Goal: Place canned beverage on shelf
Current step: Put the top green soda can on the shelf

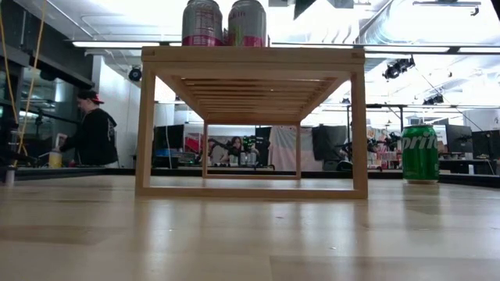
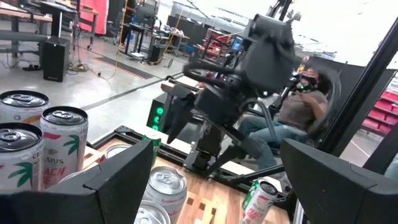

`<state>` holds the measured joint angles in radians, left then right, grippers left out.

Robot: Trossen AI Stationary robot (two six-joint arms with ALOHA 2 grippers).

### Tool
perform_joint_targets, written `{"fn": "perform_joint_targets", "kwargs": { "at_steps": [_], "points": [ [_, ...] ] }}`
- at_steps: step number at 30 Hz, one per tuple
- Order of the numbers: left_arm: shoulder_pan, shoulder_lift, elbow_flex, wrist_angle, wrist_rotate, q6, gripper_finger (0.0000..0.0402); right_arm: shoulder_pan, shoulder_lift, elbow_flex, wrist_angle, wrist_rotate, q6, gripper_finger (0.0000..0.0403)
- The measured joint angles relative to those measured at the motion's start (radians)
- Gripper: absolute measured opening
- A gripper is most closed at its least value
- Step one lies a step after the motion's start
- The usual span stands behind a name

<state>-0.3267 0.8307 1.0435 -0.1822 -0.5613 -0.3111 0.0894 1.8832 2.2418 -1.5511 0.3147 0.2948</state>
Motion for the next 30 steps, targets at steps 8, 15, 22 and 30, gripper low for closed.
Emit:
{"fn": "perform_joint_targets", "kwargs": {
  "at_steps": [8, 15, 22, 30],
  "points": [
    [0.000, 0.000, 0.000, -0.001, 0.000, 0.001, 0.0342, 0.090, -0.101, -0.220, -0.009, 0.052, 0.023, 0.0397],
    [0.000, 0.000, 0.000, -0.001, -0.003, 0.011, 0.0342, 0.137, -0.366, -0.590, 0.057, 0.057, 0.280, 0.0397],
    [0.000, 0.000, 0.000, 0.000, -0.027, 0.010, 0.0342, 0.090, -0.630, -0.865, -0.004, 0.157, 0.910, 0.0397],
    [0.000, 0.000, 0.000, 0.000, -0.031, 0.009, 0.0342, -0.116, -0.734, -1.111, 0.004, 0.253, 1.216, 0.0397]
  ]
}}
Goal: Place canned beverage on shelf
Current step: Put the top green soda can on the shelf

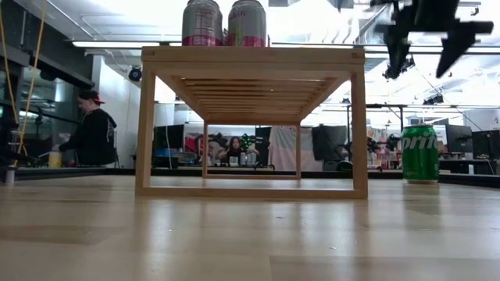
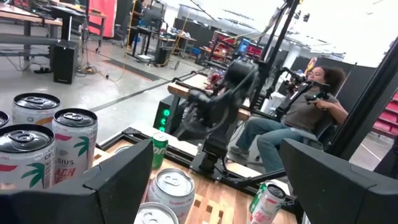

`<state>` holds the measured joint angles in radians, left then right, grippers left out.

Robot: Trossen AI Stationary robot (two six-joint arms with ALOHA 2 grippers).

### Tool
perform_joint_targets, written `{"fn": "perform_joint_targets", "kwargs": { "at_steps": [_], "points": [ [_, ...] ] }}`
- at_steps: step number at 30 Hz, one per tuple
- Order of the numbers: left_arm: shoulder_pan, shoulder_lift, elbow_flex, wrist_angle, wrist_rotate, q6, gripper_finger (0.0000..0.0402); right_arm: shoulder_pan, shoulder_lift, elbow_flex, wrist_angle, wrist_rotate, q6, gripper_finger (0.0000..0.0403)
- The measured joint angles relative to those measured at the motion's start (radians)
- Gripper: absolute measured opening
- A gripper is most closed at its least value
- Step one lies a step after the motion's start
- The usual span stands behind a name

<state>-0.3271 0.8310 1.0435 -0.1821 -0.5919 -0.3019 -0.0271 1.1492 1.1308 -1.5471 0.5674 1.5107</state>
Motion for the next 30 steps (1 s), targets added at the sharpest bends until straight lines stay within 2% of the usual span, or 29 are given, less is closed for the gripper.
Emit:
{"fn": "perform_joint_targets", "kwargs": {
  "at_steps": [4, 7, 14, 20, 26, 30],
  "points": [
    [0.000, 0.000, 0.000, 0.000, 0.000, 0.000, 0.0342, -0.098, 0.001, -0.106, 0.023, 0.031, 0.085, 0.0397],
    [0.000, 0.000, 0.000, 0.001, 0.000, -0.001, 0.0342, -0.149, 0.001, -0.142, 0.057, 0.024, 0.078, 0.0397],
    [0.000, 0.000, 0.000, 0.000, 0.000, -0.001, 0.0342, -0.172, 0.001, -0.128, 0.077, 0.038, 0.035, 0.0397],
    [0.000, 0.000, 0.000, 0.000, 0.000, -0.001, 0.0342, -0.189, 0.001, -0.128, 0.115, 0.109, 0.040, 0.0397],
    [0.000, 0.000, 0.000, 0.000, 0.001, -0.001, 0.0342, -0.299, 0.001, -0.164, 0.153, 0.120, 0.085, 0.0397],
    [0.000, 0.000, 0.000, 0.000, 0.001, -0.004, 0.0342, -0.386, 0.001, -0.201, 0.251, 0.123, 0.023, 0.0397]
  ]
}}
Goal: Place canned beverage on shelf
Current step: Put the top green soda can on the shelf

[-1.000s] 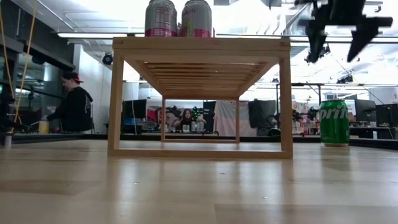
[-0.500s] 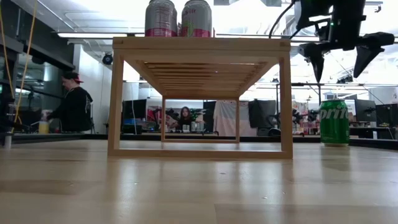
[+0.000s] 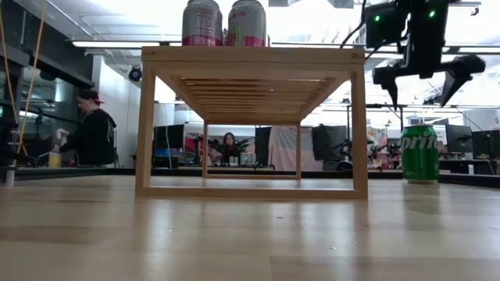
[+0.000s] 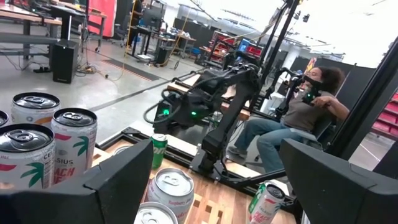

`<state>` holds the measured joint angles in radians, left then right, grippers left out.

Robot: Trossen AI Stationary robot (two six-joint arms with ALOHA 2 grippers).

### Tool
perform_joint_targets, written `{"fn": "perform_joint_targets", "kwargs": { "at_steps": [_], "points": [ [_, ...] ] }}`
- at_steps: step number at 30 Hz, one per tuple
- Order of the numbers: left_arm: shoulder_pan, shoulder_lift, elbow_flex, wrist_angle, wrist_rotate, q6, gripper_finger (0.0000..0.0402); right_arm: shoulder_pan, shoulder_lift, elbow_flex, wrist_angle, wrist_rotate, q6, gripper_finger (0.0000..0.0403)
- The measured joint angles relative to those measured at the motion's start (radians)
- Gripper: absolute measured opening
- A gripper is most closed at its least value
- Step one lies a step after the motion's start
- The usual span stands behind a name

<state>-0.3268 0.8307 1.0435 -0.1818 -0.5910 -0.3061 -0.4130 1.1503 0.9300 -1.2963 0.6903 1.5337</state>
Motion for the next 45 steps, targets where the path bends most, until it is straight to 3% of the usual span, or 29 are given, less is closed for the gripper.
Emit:
{"fn": "perform_joint_targets", "kwargs": {
  "at_steps": [10, 21, 26, 32, 34, 39, 45],
  "points": [
    [0.000, 0.000, 0.000, 0.001, 0.001, -0.007, 0.0342, -0.225, 0.000, -0.118, 0.239, -0.132, -0.222, 0.0397],
    [0.000, 0.000, 0.000, 0.002, 0.000, -0.007, 0.0342, -0.301, 0.001, -0.217, 0.375, -0.272, -0.347, 0.0394],
    [0.000, 0.000, 0.000, 0.006, 0.000, -0.016, 0.0342, -0.301, 0.001, -0.226, 0.377, -0.231, -0.361, 0.0363],
    [0.000, 0.000, 0.000, 0.007, 0.000, -0.016, 0.0342, -0.301, 0.000, -0.226, 0.387, -0.226, -0.409, 0.0295],
    [0.000, 0.000, 0.000, 0.007, 0.000, -0.016, 0.0342, -0.298, 0.000, -0.221, 0.380, -0.232, -0.432, 0.0293],
    [0.000, 0.000, 0.000, 0.007, 0.000, -0.014, 0.0342, -0.238, -0.009, -0.112, 0.252, -0.250, -0.543, 0.0293],
    [0.000, 0.000, 0.000, 0.007, 0.000, -0.014, 0.0342, -0.063, -0.066, 0.191, 0.107, -0.229, -0.772, 0.0293]
  ]
}}
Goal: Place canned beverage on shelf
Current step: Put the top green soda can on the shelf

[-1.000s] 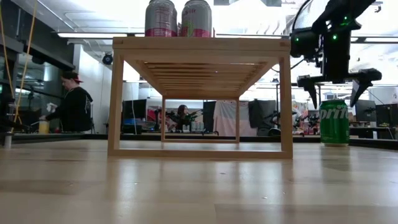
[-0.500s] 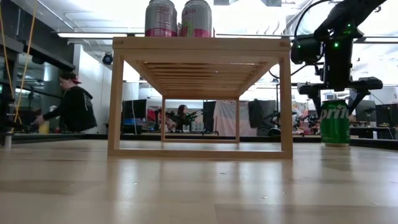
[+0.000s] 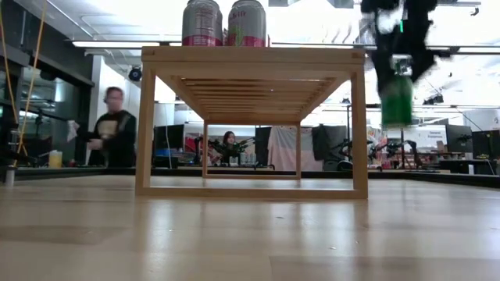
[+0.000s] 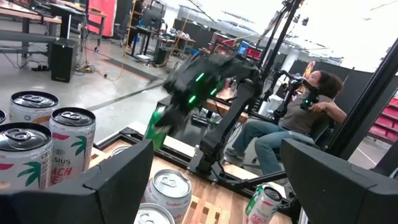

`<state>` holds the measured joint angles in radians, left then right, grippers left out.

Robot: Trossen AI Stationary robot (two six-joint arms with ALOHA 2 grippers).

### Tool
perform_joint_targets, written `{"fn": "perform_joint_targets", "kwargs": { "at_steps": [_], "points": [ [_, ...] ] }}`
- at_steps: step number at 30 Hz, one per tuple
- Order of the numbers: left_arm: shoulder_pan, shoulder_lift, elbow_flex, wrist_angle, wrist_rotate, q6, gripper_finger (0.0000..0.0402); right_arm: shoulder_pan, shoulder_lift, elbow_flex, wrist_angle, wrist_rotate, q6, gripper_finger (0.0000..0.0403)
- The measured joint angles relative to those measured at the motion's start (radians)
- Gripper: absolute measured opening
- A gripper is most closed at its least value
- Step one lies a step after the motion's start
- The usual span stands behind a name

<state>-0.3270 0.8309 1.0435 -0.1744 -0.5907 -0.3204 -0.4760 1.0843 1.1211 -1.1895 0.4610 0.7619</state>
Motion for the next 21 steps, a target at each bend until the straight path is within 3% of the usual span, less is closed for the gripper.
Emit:
{"fn": "perform_joint_targets", "kwargs": {
  "at_steps": [4, 9, 15, 21],
  "points": [
    [0.000, 0.000, 0.000, 0.000, 0.000, 0.000, 0.0342, 0.163, -0.002, 0.257, -0.092, -0.088, -0.076, 0.0293],
    [0.000, 0.000, 0.000, 0.000, 0.000, 0.001, 0.0342, 0.427, 0.067, 0.500, -0.136, -0.174, -0.033, 0.0293],
    [0.000, 0.000, 0.000, 0.000, -0.002, 0.009, 0.0342, 0.712, 0.276, 0.663, -0.137, -0.185, -0.036, 0.0293],
    [0.000, 0.000, 0.000, 0.000, -0.018, 0.010, 0.0342, 0.823, 0.512, 0.900, -0.122, -0.239, -0.171, 0.0293]
  ]
}}
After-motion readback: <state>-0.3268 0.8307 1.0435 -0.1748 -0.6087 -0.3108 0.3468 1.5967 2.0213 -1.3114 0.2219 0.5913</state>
